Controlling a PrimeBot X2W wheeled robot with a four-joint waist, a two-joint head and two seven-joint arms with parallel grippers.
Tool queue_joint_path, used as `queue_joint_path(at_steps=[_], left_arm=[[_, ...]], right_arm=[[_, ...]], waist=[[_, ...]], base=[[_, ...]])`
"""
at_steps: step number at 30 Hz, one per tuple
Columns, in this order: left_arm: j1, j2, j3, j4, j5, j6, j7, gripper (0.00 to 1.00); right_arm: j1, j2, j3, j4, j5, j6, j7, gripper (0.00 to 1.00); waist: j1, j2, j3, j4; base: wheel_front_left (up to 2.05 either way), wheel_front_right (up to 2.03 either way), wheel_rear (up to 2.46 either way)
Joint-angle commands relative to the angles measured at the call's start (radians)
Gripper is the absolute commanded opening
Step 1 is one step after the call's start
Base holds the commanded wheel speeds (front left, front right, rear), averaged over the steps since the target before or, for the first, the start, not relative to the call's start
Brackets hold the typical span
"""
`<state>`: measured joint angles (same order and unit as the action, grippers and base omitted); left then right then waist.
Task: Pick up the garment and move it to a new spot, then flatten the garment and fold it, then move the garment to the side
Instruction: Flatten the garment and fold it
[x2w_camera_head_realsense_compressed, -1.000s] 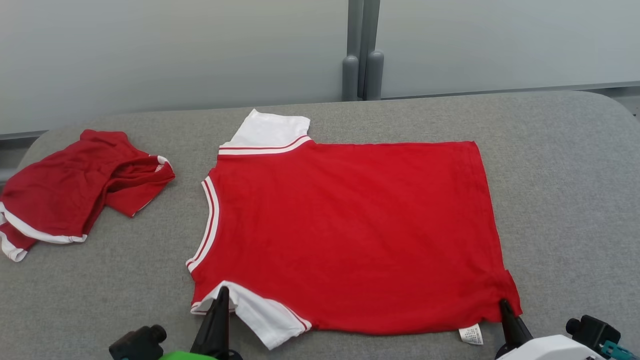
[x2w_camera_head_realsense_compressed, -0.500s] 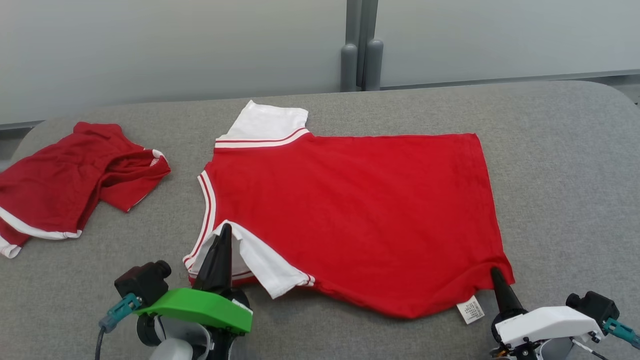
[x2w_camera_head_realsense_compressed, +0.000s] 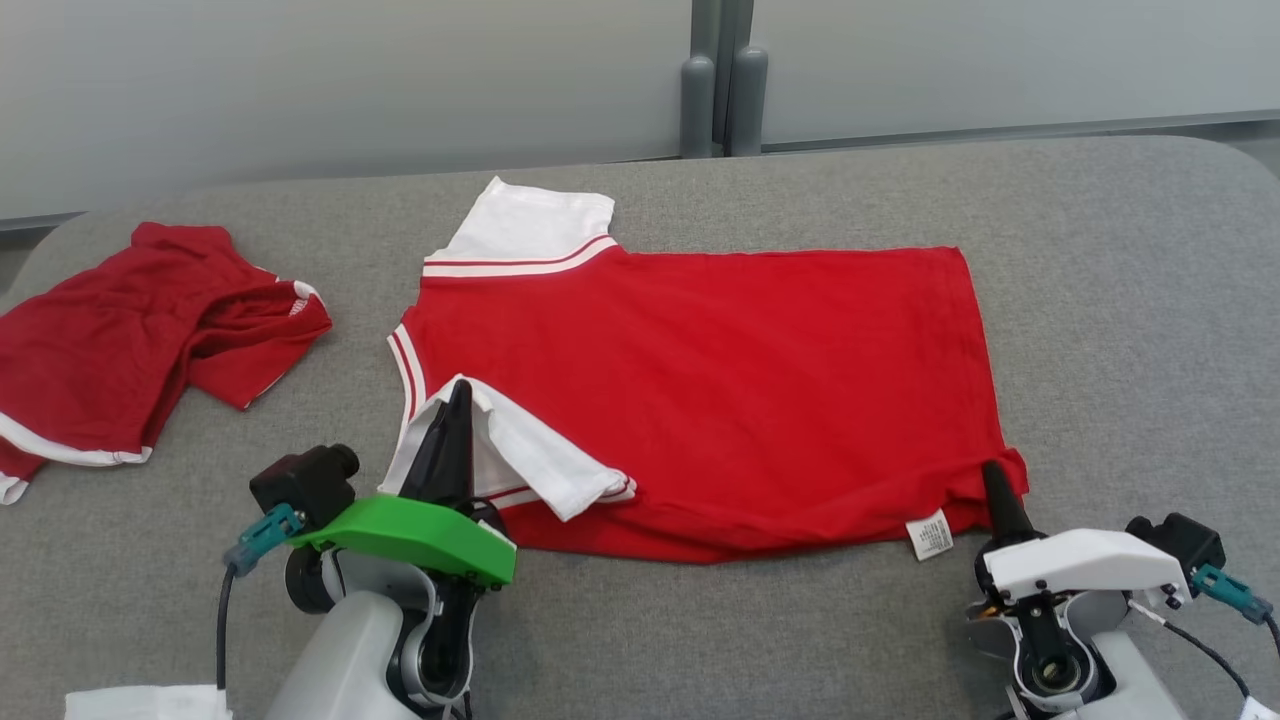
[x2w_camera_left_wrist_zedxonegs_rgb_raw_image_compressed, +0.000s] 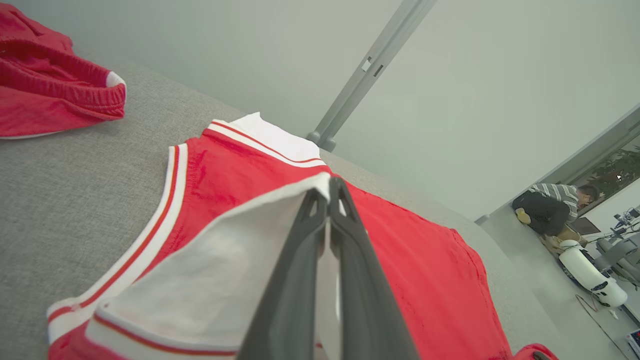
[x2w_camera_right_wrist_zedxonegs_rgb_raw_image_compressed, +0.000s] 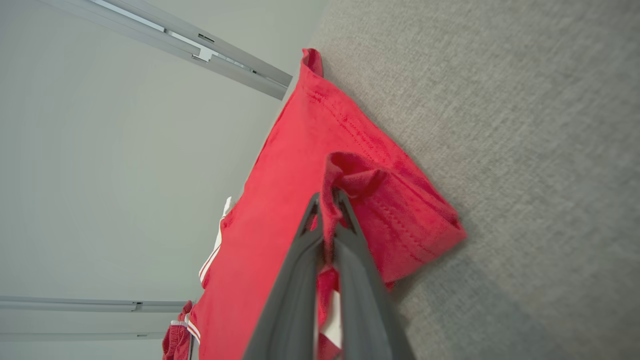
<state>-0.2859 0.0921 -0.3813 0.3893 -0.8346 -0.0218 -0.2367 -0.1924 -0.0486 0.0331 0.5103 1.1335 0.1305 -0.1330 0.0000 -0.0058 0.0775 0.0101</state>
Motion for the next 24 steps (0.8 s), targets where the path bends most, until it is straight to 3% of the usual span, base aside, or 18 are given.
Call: queue_joint_path(at_steps=[1,4,5,6,7,8,9,10,18,24], left_arm=[[-0.035,-0.002,0.001,0.027,0.010,-0.006,-0.006,0.00],[-0.079,-0.009,0.004,0.086,0.018,-0.009,-0.013,0.00],[-0.091,-0.011,0.006,0.105,0.023,-0.009,-0.015,0.00],[-0.103,-0.014,0.010,0.122,0.025,-0.009,-0.020,0.00],[-0.112,-0.016,0.015,0.134,0.029,-0.007,-0.022,0.22],[-0.121,-0.019,0.019,0.146,0.033,-0.009,-0.022,0.47],[-0.126,-0.021,0.022,0.153,0.037,-0.013,-0.025,0.87],[-0.128,-0.024,0.026,0.159,0.041,-0.014,-0.026,1.00],[-0.110,-0.032,0.092,0.118,0.082,-0.029,-0.028,1.00],[-0.060,-0.036,0.135,0.047,0.126,-0.035,-0.028,1.00]], right_arm=[[-0.041,-0.004,-0.005,0.037,0.004,0.000,-0.013,0.00],[-0.111,-0.003,-0.001,0.113,0.014,0.000,-0.032,0.00],[-0.132,-0.003,0.002,0.136,0.019,0.000,-0.041,0.11],[-0.152,-0.003,0.007,0.154,0.022,0.000,-0.048,0.34],[-0.170,-0.003,0.013,0.167,0.026,0.000,-0.054,0.75],[-0.184,-0.003,0.021,0.179,0.029,0.000,-0.061,1.00],[-0.195,-0.004,0.026,0.187,0.033,0.000,-0.068,1.00],[-0.206,-0.004,0.033,0.189,0.037,0.000,-0.075,1.00],[-0.234,-0.004,0.049,0.180,0.037,0.000,-0.117,1.00],[-0.216,-0.004,0.015,0.103,0.003,0.001,-0.131,1.00]], waist=[[0.0000,0.0058,0.012,0.003],[0.0000,0.0058,0.028,0.003],[0.0000,0.0058,0.032,0.003],[0.0000,0.0058,0.037,0.003],[0.0000,0.0058,0.041,0.002],[0.0000,0.0058,0.046,0.001],[0.0000,0.0058,0.049,0.000],[0.0000,0.0058,0.053,0.000],[0.0000,0.0058,0.062,0.001],[0.0000,0.0058,0.055,0.002]], base=[[0.00,0.00,0.00],[0.00,0.00,0.00],[0.00,0.00,0.00],[0.00,0.00,0.00],[0.00,0.00,0.00],[0.00,0.00,0.00],[0.00,0.00,0.00],[0.00,0.00,0.00],[0.00,0.00,0.00],[0.00,0.00,0.00]])
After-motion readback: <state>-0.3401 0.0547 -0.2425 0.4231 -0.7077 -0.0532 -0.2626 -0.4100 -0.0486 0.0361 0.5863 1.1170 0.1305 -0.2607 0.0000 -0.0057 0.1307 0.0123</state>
